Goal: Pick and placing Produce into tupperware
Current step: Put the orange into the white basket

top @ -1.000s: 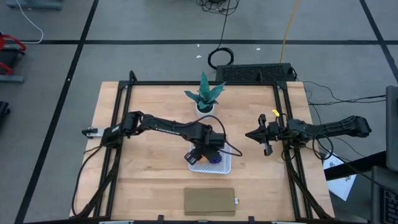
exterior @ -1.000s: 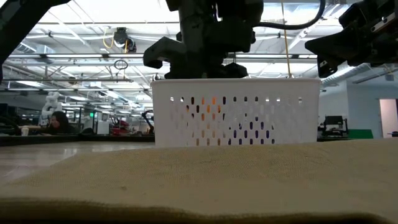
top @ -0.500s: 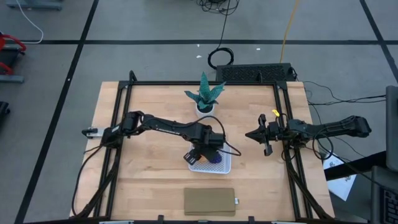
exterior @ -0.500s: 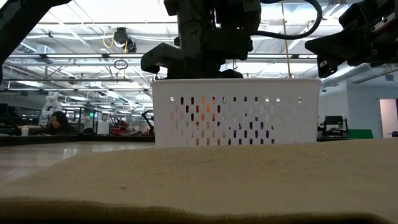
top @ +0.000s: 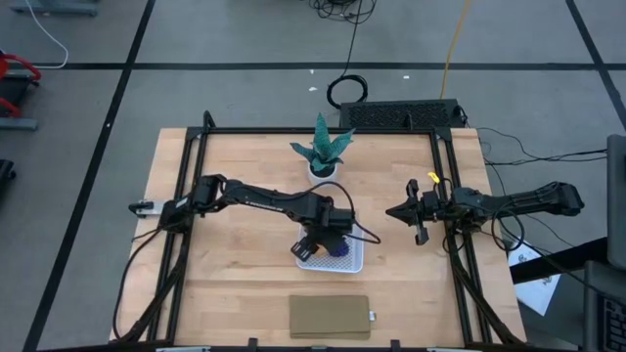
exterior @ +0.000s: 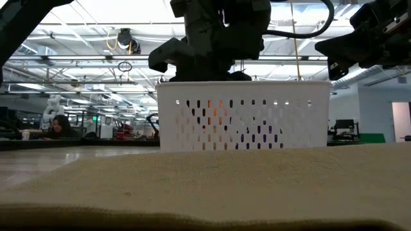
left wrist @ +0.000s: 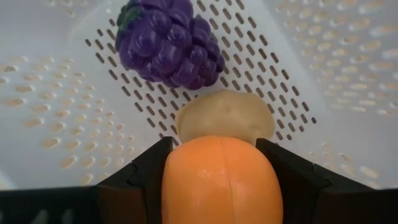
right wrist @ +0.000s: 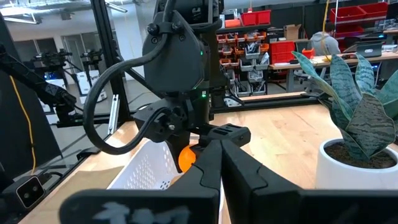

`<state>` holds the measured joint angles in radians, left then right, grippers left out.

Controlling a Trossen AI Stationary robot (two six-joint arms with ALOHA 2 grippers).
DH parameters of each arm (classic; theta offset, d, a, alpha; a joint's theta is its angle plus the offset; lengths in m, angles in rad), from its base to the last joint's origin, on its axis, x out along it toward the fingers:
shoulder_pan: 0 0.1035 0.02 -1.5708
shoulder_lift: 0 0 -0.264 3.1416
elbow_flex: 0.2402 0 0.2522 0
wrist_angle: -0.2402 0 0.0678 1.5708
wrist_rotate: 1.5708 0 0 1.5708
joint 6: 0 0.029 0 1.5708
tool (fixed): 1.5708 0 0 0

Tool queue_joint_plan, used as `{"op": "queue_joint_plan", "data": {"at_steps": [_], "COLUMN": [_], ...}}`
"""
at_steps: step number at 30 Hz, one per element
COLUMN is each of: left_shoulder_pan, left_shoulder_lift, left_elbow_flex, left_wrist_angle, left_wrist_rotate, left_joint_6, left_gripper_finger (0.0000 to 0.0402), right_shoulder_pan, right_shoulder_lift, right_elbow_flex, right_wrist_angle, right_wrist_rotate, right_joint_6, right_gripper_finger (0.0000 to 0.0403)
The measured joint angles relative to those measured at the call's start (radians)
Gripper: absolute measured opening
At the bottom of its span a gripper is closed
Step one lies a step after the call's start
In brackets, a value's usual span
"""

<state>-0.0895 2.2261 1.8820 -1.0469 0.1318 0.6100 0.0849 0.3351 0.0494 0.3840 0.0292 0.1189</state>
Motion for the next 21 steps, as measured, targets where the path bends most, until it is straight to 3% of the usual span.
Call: {"op": "queue_joint_plan", "data": {"at_steps": [21], "left_shoulder_pan": [-0.004], "left_shoulder_lift": [0.039], "left_elbow_flex": [-0.001], "left_wrist_angle": [0.005], "left_wrist_rotate": [-0.010], "left_joint_6": [-0.017], "left_gripper_finger": [0.0211], "right_shoulder_pan": [0.000], "right_shoulder_lift": [0.000], "right_elbow_flex": [0.000], "right_wrist_angle": [-0.003], "right_wrist_rotate": [0.000], "right_joint_6": [0.019], "right_gripper_finger": [0.0000]}}
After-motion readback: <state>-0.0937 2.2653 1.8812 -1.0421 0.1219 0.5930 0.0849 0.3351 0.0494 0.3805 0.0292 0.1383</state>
